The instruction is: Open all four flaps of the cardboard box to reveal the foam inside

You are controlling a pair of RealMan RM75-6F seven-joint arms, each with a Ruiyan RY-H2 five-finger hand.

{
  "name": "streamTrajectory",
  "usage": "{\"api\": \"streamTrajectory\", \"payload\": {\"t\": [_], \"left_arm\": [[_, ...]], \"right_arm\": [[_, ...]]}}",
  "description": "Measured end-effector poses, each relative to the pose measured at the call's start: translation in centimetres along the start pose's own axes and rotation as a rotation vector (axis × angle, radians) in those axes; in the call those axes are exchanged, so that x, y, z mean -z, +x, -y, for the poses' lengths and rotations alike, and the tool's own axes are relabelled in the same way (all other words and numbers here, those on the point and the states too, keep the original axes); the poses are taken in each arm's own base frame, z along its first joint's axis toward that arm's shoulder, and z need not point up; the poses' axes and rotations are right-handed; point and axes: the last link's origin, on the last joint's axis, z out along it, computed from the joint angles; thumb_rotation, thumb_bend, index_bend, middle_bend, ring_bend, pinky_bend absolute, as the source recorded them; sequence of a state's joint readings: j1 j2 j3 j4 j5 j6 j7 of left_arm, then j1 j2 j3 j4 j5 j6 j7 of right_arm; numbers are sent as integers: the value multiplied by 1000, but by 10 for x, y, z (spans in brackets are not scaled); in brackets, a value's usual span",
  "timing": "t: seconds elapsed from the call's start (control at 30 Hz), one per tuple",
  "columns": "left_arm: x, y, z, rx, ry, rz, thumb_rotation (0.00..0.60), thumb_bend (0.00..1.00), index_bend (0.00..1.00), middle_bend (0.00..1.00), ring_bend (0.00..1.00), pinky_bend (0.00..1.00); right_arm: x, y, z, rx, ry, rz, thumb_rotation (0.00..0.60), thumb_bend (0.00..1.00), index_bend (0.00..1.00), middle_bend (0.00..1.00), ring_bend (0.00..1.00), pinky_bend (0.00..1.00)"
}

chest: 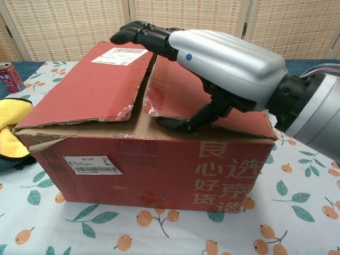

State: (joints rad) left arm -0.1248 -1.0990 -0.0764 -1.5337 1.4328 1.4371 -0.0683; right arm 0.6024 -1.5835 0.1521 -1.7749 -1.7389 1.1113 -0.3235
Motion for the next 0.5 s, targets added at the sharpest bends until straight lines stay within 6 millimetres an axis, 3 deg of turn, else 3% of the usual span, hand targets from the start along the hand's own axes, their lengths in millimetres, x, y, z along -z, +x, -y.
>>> {"api": "streamTrajectory", "payload": {"t": [0.3, 0.5], "left_arm": [[0, -2, 0, -14, 5, 1, 600, 482, 0, 0, 12, 0], [7, -2, -3, -43, 8, -3, 600, 482, 0, 0, 12, 0]], "right_arm": [[15, 22, 1, 12, 13, -85, 600, 378, 0, 0, 0, 0], [40, 44, -4, 54, -10, -168, 600, 379, 0, 0, 0, 0]]}}
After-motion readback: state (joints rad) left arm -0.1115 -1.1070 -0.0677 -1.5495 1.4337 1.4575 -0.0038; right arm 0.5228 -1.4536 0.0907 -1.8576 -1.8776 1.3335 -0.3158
